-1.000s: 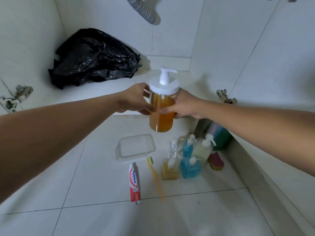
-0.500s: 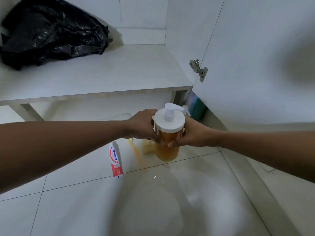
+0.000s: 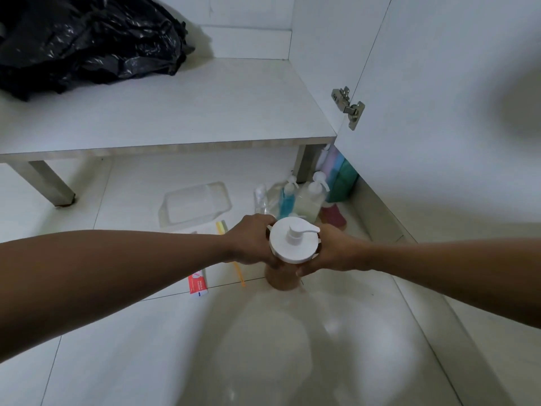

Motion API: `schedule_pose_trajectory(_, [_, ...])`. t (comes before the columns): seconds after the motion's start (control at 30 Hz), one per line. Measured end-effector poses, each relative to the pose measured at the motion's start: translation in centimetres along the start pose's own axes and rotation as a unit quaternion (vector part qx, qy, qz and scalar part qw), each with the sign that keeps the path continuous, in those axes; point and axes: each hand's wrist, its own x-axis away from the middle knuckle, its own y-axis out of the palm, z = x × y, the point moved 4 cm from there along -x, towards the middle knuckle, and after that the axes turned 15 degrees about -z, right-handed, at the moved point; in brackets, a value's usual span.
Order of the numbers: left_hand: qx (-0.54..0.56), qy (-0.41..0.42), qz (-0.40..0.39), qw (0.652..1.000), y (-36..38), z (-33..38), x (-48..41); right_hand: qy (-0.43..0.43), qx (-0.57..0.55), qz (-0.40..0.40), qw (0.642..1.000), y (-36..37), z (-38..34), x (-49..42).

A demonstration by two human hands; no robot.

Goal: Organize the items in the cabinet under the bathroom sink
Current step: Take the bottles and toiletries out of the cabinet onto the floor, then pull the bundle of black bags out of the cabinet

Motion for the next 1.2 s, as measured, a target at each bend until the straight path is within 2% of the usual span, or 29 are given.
schedule_pose_trajectory(0.13, [-0.01,-0.002,-0.007,1.0,-0.2,0.0,-0.4,0.007,0.028,-0.015,0.999,-0.5,-0.2,-0.1])
schedule_pose_trajectory(0.27, [-0.077,-0.023,-0.058,0.995,-0.9,0.5,-1.2,0.07,0.184,-0.109,0.974,-2.8,-1.2,-0.9])
schedule_pose_trajectory(0.37, [-0.135,-0.05,-0.068,0.987,-3.3,1.3,-1.3,0.104,0.244,-0.072,0.961,-6.8,-3.2,-2.0])
schedule_pose_trajectory(0.53, [-0.137,-0.052,0.03,0.989,-10.6,2.3,-0.3,0.054,0.216,0.015,0.975,-10.6,-8.1,-4.2])
schedule_pose_trajectory(0.63, [-0.108,-0.063,0.107,0.986,-15.1,1.6,0.9,0.035,0.266,0.034,0.963,-10.9,-10.8,-6.2])
schedule_pose_trajectory(0.9, [-0.045,-0.139,0.223,0.964,-23.3,-5.7,4.3,-0.035,0.282,0.078,0.955,-10.8,-18.0,-12.5])
schedule_pose_trajectory(1.03, [0.02,-0.152,0.304,0.94,-27.6,-9.5,6.0,-0.099,0.232,0.122,0.96,-11.5,-21.7,-16.0])
schedule_pose_trajectory(1.2, [0.044,-0.201,0.355,0.912,-31.4,-15.3,7.4,-0.127,0.146,0.144,0.971,-11.8,-24.8,-21.7])
